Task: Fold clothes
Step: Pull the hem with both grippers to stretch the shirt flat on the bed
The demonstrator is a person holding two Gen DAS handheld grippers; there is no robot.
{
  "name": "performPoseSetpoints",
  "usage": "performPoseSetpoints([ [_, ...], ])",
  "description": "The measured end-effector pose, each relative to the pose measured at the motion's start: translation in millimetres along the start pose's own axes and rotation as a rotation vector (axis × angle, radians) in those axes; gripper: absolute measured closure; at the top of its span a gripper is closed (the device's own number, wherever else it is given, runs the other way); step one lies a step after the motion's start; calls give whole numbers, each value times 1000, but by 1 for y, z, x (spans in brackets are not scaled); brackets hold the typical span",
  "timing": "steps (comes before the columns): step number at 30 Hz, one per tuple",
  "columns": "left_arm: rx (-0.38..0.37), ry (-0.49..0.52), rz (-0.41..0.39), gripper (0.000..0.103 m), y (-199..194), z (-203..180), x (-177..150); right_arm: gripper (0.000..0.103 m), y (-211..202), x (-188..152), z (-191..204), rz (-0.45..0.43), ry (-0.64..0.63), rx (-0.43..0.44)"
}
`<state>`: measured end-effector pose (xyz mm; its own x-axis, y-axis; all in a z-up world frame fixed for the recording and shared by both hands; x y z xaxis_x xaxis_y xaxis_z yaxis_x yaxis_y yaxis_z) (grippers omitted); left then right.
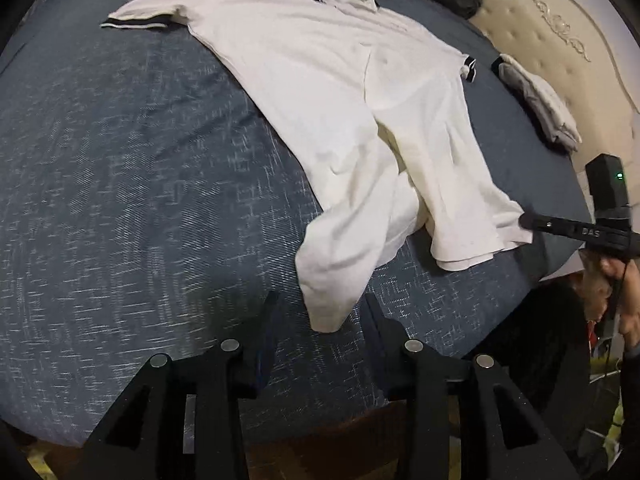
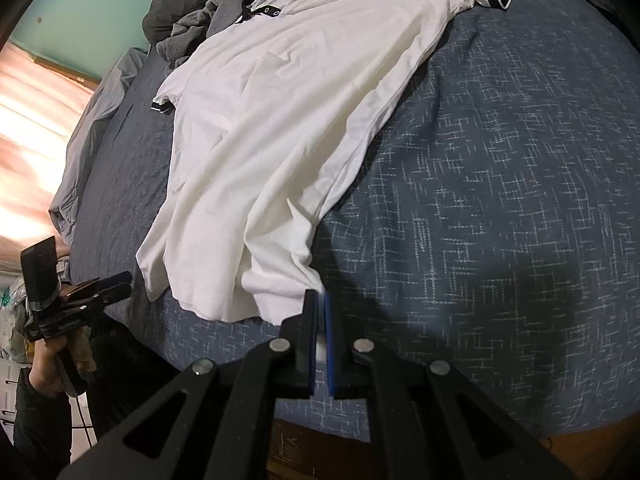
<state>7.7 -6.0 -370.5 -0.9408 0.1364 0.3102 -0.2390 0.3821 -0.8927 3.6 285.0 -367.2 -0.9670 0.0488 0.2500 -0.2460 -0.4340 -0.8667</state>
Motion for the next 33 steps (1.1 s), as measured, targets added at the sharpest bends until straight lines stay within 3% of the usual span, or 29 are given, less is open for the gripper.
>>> performPoseSetpoints([
  [7,-6,22,21,61,11,-3,1,100,0,1,-3,-3,5,-1],
  [11,-4,33,30,87,15,-2,1,100,0,2,-3,-5,6,2],
  [14,-22,18,34,96,15,3,1,100,0,3,-4,-6,8,3],
  [22,-16,42,-25,98,-20,15,4,100,-15,5,-14,-30,0,-19],
  [33,48,41,-103,99,-79,49,13,101,-65,13,-57,-84,11,-97],
])
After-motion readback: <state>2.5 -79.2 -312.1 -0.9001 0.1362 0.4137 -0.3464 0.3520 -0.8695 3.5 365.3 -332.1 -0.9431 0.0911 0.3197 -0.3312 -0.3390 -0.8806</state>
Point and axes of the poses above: each gripper's, at about its wrist camera, not at the fingertips, and y roughly the way its jaws point, z to its left, x to its top, the point moved 4 cm from there along y, roughly the way its jaws point, and after that the axes turned 2 degrees about -z, right-handed, at the moved point
